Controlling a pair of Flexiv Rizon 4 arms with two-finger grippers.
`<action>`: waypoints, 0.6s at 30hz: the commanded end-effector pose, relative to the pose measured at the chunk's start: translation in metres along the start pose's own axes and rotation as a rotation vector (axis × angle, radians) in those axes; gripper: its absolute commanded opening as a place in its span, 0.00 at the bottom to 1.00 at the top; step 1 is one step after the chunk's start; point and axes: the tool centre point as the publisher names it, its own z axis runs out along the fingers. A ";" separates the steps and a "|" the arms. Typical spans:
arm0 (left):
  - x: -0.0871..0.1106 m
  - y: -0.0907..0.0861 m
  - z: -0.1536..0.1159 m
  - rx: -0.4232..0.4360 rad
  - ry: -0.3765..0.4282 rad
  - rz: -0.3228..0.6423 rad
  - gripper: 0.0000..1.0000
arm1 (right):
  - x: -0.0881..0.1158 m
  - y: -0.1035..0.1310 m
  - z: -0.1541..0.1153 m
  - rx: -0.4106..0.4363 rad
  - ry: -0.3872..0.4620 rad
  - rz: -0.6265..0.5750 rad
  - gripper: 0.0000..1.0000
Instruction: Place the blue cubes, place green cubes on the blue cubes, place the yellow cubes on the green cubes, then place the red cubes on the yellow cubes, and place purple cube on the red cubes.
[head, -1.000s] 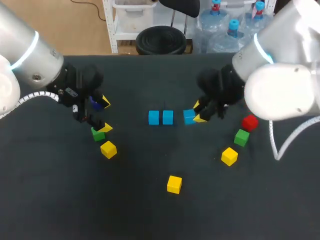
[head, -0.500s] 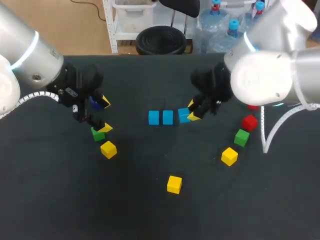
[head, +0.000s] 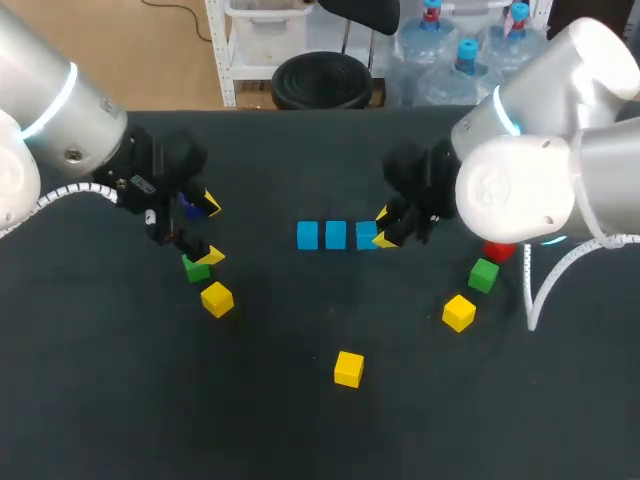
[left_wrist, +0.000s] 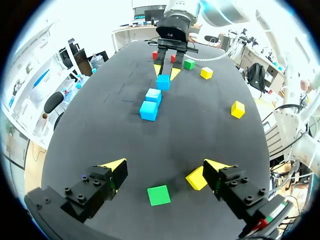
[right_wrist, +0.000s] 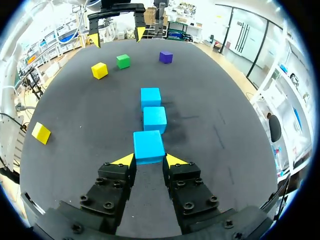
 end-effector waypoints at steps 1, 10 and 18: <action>0.001 0.000 0.000 0.000 -0.004 0.003 1.00 | 0.002 0.001 0.002 0.005 -0.007 0.002 0.00; 0.001 0.000 0.000 0.000 -0.004 0.003 1.00 | 0.006 -0.006 0.006 0.012 -0.017 0.013 0.00; 0.001 0.000 0.000 0.000 -0.004 0.003 1.00 | 0.006 -0.013 0.008 0.016 -0.024 0.014 0.00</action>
